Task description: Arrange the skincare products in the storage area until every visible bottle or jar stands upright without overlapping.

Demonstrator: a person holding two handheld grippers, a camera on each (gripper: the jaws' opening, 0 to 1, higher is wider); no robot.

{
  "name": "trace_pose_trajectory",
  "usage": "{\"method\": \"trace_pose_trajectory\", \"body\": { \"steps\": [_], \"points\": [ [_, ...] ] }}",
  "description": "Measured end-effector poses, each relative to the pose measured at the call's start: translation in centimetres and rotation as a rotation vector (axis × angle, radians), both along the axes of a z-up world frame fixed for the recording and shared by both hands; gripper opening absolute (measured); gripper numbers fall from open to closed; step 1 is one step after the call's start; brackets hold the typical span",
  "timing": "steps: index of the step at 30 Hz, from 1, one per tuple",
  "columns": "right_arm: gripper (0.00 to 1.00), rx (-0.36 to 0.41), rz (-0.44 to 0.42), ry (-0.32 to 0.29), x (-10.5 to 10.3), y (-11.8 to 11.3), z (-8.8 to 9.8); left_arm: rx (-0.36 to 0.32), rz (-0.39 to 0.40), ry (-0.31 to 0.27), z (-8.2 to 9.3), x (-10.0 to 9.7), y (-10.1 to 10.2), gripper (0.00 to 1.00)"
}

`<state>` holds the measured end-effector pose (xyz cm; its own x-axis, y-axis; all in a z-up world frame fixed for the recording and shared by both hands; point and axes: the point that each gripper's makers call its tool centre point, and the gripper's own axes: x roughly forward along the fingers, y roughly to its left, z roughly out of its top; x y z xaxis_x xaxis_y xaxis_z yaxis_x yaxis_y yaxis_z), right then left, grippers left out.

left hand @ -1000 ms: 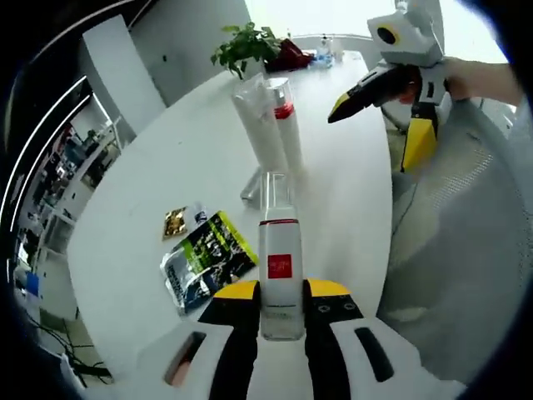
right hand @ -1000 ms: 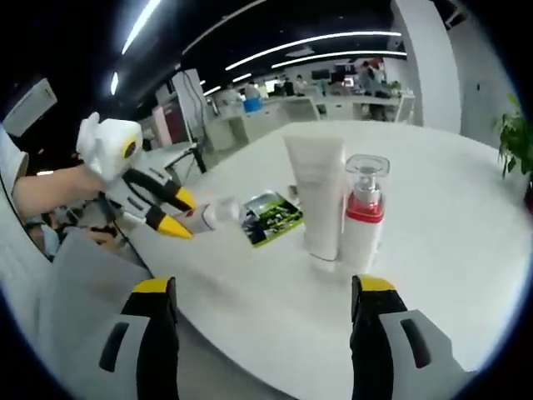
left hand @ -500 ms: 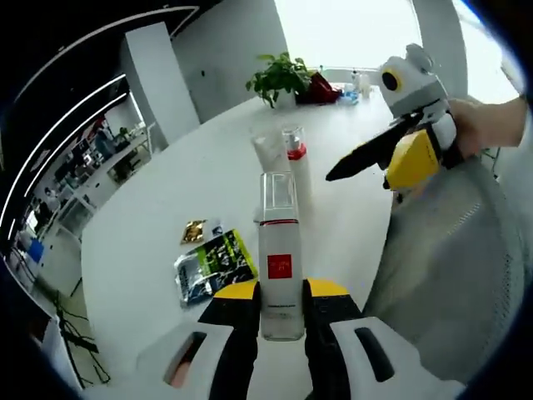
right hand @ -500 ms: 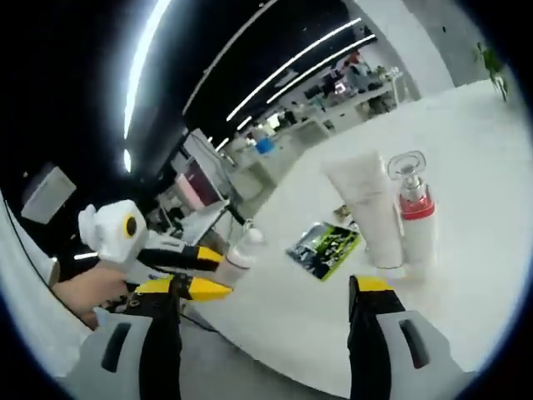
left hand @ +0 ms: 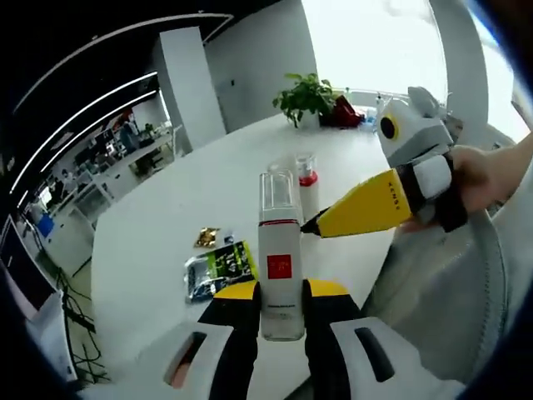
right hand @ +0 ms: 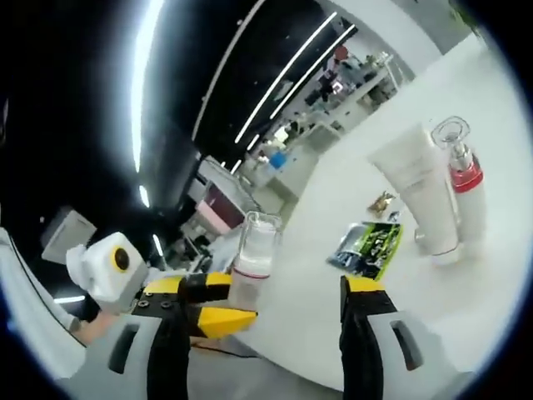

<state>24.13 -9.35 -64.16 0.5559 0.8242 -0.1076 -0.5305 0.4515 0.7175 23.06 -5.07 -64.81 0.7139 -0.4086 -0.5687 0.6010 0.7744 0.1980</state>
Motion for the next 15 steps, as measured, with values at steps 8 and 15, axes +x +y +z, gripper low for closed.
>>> {"method": "trace_pose_trajectory", "body": {
  "steps": [8,15],
  "points": [
    [0.64,0.022,0.012,0.001,-0.3,1.5,0.6,-0.015,0.039,-0.046,0.8,0.0,-0.5,0.25],
    [0.54,0.014,0.018,-0.045,-0.2,1.8,1.2,-0.041,0.057,-0.068,1.2,-0.1,-1.1,0.25]
  ]
}}
